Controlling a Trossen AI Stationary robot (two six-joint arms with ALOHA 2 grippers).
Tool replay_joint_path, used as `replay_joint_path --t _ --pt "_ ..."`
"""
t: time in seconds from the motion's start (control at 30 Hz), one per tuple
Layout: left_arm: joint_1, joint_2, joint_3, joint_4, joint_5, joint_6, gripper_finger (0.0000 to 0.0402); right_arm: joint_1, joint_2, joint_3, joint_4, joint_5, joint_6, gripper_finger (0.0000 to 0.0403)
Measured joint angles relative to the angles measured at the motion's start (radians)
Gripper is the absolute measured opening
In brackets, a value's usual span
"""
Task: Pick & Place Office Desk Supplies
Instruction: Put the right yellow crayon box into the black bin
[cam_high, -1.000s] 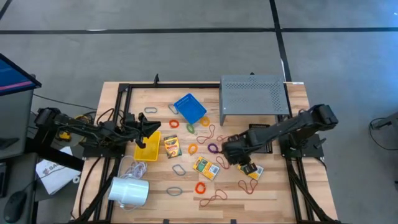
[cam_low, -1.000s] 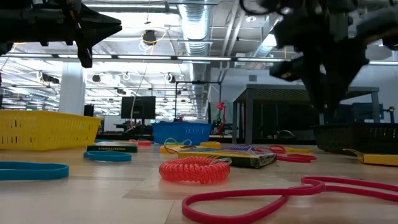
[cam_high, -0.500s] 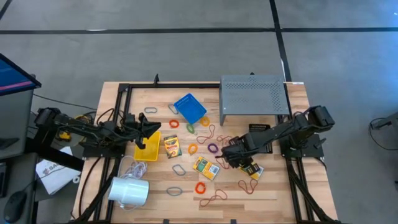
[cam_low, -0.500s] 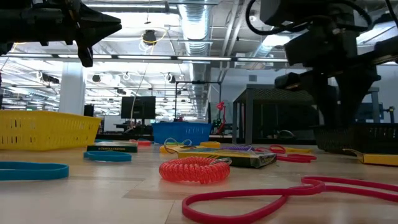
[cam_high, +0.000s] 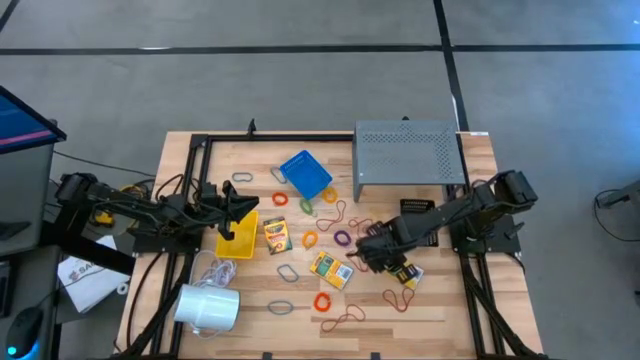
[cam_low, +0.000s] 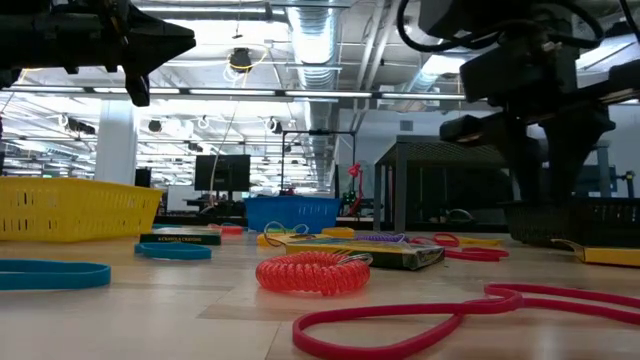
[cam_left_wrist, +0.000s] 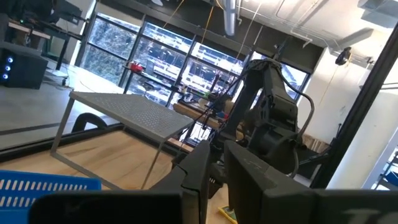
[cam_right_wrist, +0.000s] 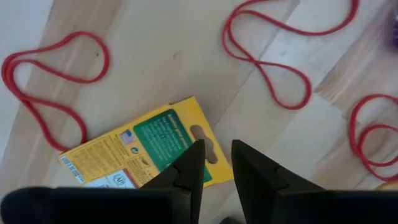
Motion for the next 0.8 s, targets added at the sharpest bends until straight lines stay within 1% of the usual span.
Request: replay_joint_path --t 0.3,0.6,0.8 --pt "0.0 0.0 0.0 0.0 0.0 0.0 0.0044 -0.014 0.079 0.0 -0.005 -0.006 -0.022 0.0099" --pt "0.0 0.001 0.0 -0.012 0.0 0.003 0.0044 -0.008 0.07 0.0 -0.039 -0.014 -0.023 0.0102" --pt "0.0 0.0 0.0 -0.018 0.0 0.007 0.0044 -0.007 0.08 0.0 -0.02 -0.015 -0.023 0.0102"
